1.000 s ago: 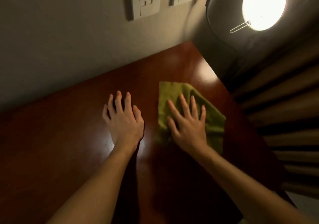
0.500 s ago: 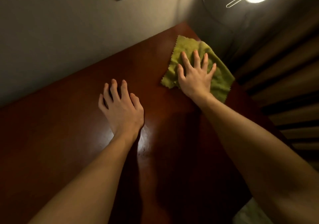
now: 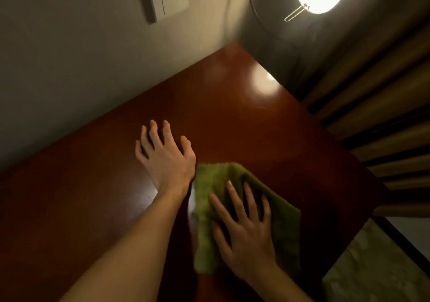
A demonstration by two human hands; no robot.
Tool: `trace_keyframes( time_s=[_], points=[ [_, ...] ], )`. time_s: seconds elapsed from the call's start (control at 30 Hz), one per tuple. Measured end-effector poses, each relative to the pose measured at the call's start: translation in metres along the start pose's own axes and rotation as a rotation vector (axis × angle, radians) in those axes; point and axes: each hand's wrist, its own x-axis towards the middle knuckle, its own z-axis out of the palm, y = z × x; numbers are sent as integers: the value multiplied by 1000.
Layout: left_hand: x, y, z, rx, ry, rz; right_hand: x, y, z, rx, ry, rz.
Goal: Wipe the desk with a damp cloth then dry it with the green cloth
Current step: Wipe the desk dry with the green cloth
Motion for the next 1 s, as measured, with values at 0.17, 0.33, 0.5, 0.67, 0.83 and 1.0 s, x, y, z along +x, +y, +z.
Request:
trace_keyframes(
  time_s=[0.17,0.33,0.5,0.67,0.83,1.0],
  points=[
    [-1,-1,3,3,8,-5,141,26,-18,35,122,125],
    [-1,-1,4,5,21,-10,230,53,-32,59,101,141],
    [-1,1,-1,-9,9,-14,151,31,-20,46,133,156],
    [0,1,-3,-15,-4,-6,38,4,-5,32,13,118],
    [-1,0,2,-13,14,-7,95,17,-11,14,81,123],
    [0,-4,6,-22,18,-10,225,93,-38,19,111,43]
  ],
)
